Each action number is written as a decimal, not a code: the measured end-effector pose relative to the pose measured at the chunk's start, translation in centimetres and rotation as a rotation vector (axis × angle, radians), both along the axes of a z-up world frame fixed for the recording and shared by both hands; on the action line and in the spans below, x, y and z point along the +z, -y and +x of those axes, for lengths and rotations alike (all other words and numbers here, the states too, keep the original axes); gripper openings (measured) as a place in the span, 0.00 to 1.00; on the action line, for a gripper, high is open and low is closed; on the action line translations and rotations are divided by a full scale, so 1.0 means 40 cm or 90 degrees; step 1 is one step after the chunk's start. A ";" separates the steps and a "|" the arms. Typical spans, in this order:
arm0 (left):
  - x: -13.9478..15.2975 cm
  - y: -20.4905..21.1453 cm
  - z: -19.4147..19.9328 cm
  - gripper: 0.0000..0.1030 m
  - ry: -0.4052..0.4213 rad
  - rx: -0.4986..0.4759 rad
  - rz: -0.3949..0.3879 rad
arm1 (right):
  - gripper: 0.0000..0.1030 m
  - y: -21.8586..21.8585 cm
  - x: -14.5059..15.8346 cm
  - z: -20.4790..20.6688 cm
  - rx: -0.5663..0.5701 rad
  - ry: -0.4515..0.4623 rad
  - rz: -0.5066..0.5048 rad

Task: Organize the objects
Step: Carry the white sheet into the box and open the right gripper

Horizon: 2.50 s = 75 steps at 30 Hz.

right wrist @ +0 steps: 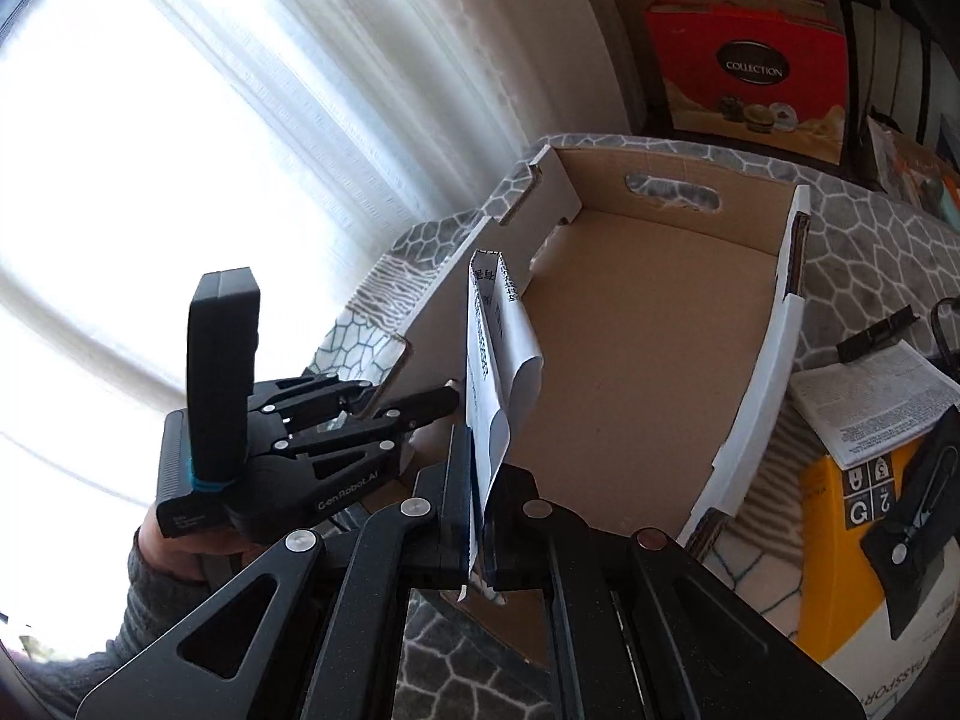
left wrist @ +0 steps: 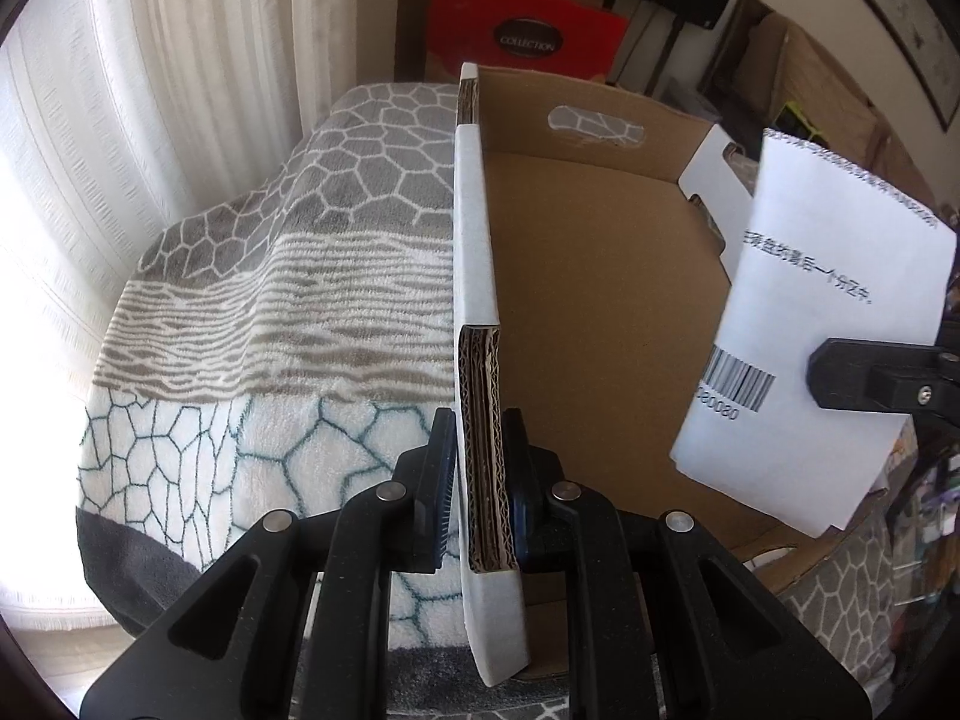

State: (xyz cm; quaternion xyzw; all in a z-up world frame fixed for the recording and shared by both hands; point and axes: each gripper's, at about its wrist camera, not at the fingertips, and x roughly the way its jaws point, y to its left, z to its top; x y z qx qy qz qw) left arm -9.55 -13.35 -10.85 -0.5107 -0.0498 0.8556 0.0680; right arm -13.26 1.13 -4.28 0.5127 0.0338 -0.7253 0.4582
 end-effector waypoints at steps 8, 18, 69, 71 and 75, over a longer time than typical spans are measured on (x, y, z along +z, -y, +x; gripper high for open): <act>0.000 -0.001 0.003 0.13 -0.002 -0.001 -0.003 | 0.07 0.027 -0.054 -0.047 -0.016 0.027 0.045; 0.010 0.013 0.006 0.17 -0.003 0.020 0.015 | 0.15 -0.001 -0.054 -0.054 -0.053 -0.006 0.083; 0.024 0.003 0.010 0.12 -0.003 0.033 -0.004 | 0.41 -0.083 0.049 0.018 -0.079 -0.094 0.120; 0.025 0.000 0.010 0.11 -0.004 0.030 -0.011 | 0.41 -0.117 0.080 0.008 -0.095 -0.117 0.125; 0.025 -0.002 0.010 0.11 -0.005 0.030 -0.014 | 0.41 -0.190 0.113 -0.029 -0.130 -0.126 0.131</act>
